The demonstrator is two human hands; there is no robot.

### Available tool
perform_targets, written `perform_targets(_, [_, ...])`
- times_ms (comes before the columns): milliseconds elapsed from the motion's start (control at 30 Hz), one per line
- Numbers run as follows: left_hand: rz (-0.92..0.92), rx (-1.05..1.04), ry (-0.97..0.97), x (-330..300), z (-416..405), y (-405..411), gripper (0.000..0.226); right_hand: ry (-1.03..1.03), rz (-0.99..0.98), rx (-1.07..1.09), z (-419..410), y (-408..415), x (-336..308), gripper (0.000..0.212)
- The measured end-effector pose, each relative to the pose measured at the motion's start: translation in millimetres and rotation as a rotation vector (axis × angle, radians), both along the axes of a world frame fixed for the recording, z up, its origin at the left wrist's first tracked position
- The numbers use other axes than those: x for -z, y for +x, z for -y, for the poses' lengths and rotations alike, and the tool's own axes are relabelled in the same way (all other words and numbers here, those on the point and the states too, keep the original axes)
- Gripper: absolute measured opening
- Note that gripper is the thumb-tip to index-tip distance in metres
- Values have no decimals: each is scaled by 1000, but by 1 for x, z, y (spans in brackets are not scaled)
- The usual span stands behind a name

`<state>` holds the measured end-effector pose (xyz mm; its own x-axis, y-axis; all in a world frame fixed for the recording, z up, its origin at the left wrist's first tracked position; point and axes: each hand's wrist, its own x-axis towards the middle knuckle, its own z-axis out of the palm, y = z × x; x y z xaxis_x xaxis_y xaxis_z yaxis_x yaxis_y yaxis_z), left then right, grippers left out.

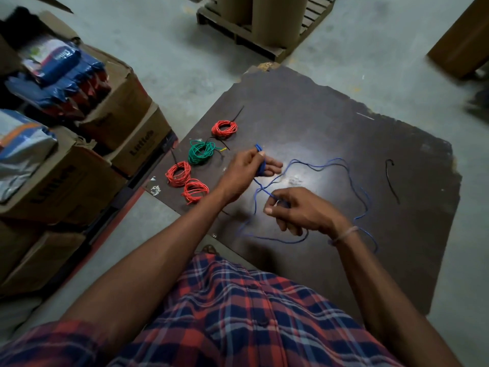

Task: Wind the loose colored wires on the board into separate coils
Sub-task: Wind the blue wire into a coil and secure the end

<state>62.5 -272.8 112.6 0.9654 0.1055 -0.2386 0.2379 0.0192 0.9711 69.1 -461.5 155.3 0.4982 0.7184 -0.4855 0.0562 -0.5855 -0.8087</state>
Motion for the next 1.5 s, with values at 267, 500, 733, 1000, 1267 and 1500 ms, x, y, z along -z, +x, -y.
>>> perform_targets(267, [48,195,268,-15,6,-6,28,456,-272,392,30,51,-14,19])
perform_targets(500, [-14,330,141,-23,-4,-11,47,281,58,296,34,79,5,18])
perform_targets(733, [-11,350,429,-14,-15,-10,48,311,509,533,10,80,27,19])
perform_targets(1000, [87,213,973,-5,-19,7,35,180,769,645,-13,64,26,21])
perform_targets(1267, [118,340,338,-10,-26,-1,40,256,364,695,-10,82,29,36])
perform_targets(1500, [47,83,-505,-28,-6,4,40,325,-34,662,-40,58,47,40])
